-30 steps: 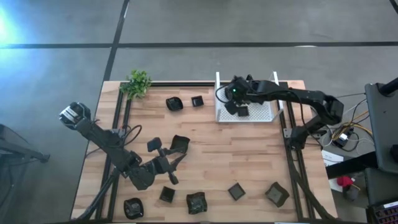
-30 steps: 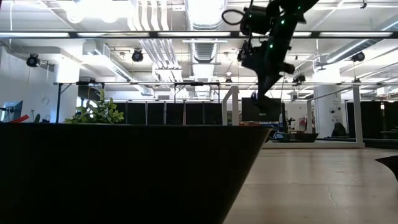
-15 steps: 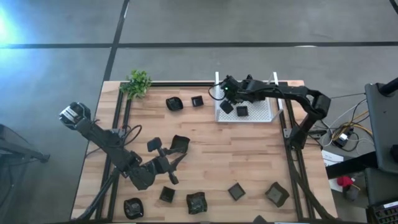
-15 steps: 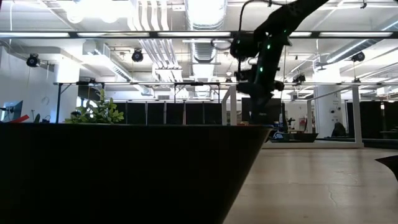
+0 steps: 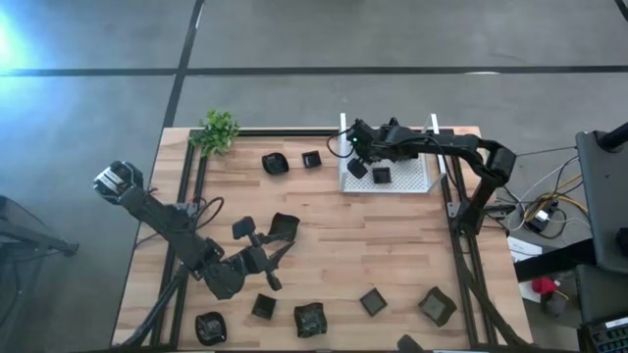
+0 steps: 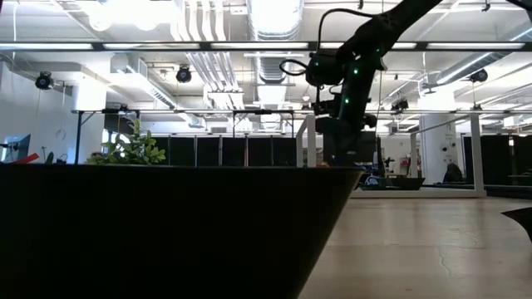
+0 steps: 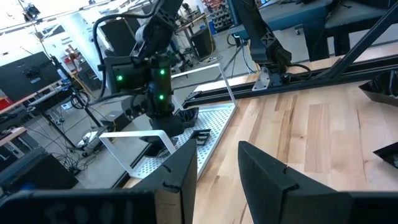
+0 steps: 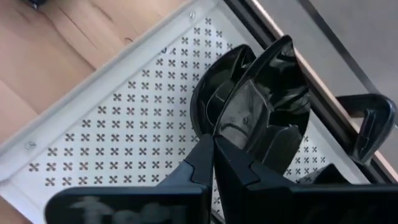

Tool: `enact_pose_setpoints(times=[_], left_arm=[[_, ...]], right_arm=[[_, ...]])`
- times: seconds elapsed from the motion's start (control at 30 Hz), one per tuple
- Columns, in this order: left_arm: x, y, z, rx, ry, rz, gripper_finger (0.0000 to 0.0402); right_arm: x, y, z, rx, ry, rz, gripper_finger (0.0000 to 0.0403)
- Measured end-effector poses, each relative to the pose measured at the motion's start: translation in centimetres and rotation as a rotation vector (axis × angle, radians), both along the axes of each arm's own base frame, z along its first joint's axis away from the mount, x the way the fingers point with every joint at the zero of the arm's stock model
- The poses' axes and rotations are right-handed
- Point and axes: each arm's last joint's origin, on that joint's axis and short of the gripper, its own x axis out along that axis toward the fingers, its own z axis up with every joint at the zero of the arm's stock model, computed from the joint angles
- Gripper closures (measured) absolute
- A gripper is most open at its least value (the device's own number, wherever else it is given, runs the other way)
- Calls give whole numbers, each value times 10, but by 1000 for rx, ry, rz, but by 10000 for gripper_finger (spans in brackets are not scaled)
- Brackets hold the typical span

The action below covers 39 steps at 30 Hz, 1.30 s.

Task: Pick & Place Mini shaped plates
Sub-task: Stack the leaf shaped plate on top of the other leaf shaped plate on the shelf

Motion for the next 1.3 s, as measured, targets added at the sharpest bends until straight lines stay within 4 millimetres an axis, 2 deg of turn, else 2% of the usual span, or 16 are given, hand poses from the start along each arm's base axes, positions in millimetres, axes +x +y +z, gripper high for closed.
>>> enact_pose_setpoints(times=[1.17, 1.3], left_arm=[[0, 0, 0, 0, 0, 0, 289], [0, 0, 0, 0, 0, 0, 289]], right_arm=[[-1, -4, -2, 40, -52, 16, 394], [-1, -4, -2, 39, -52, 16, 383]])
